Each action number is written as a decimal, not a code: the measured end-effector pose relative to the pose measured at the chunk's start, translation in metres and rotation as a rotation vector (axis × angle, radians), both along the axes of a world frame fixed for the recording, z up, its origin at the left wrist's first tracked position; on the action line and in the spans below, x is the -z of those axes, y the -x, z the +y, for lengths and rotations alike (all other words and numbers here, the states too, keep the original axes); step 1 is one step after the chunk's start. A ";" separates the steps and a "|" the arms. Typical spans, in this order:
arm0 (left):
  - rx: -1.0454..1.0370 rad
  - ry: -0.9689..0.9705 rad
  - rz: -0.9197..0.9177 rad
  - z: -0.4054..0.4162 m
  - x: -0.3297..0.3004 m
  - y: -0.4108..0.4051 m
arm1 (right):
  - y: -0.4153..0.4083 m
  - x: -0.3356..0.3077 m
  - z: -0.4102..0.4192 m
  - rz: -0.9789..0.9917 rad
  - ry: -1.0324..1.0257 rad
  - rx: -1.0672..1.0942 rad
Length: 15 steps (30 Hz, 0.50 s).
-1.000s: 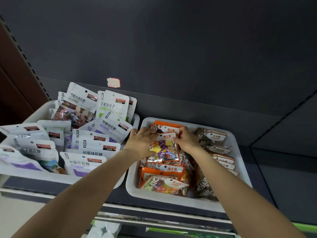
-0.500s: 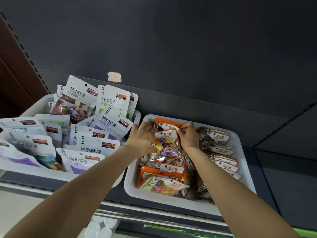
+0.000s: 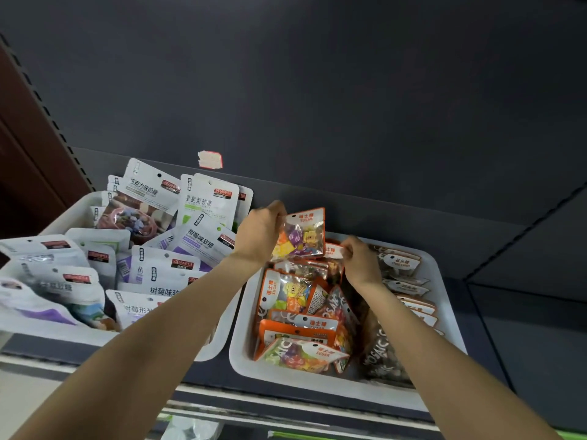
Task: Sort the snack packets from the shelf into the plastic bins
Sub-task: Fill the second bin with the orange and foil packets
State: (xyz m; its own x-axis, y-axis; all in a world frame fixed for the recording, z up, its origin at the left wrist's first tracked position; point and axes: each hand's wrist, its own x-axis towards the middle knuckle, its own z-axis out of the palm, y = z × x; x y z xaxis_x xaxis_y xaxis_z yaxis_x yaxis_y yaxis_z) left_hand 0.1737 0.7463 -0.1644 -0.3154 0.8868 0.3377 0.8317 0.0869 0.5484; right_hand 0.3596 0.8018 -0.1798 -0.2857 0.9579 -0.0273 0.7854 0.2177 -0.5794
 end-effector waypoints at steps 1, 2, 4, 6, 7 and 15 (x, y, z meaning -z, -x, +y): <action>0.021 -0.026 -0.030 0.003 -0.001 0.000 | -0.001 0.000 0.001 0.005 0.018 -0.001; 0.050 -0.046 -0.064 0.004 -0.002 -0.001 | -0.001 -0.001 0.003 0.011 0.037 0.002; 0.117 -0.040 -0.109 0.005 -0.001 -0.006 | -0.001 -0.001 0.005 0.021 0.069 0.008; 0.160 0.014 -0.104 0.005 0.006 -0.010 | -0.001 0.000 0.006 0.023 0.097 0.016; 0.166 0.035 -0.092 0.004 0.010 -0.011 | -0.001 0.002 0.007 0.020 0.104 0.014; 0.149 0.017 0.045 0.003 0.009 -0.005 | 0.001 0.005 0.002 -0.049 0.032 0.047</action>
State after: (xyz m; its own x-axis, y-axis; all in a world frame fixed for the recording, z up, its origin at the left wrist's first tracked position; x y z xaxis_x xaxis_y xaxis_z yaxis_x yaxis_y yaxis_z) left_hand 0.1783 0.7493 -0.1738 -0.1644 0.9286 0.3328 0.8597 -0.0306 0.5099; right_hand 0.3590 0.8038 -0.1850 -0.2376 0.9688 -0.0710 0.8220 0.1616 -0.5461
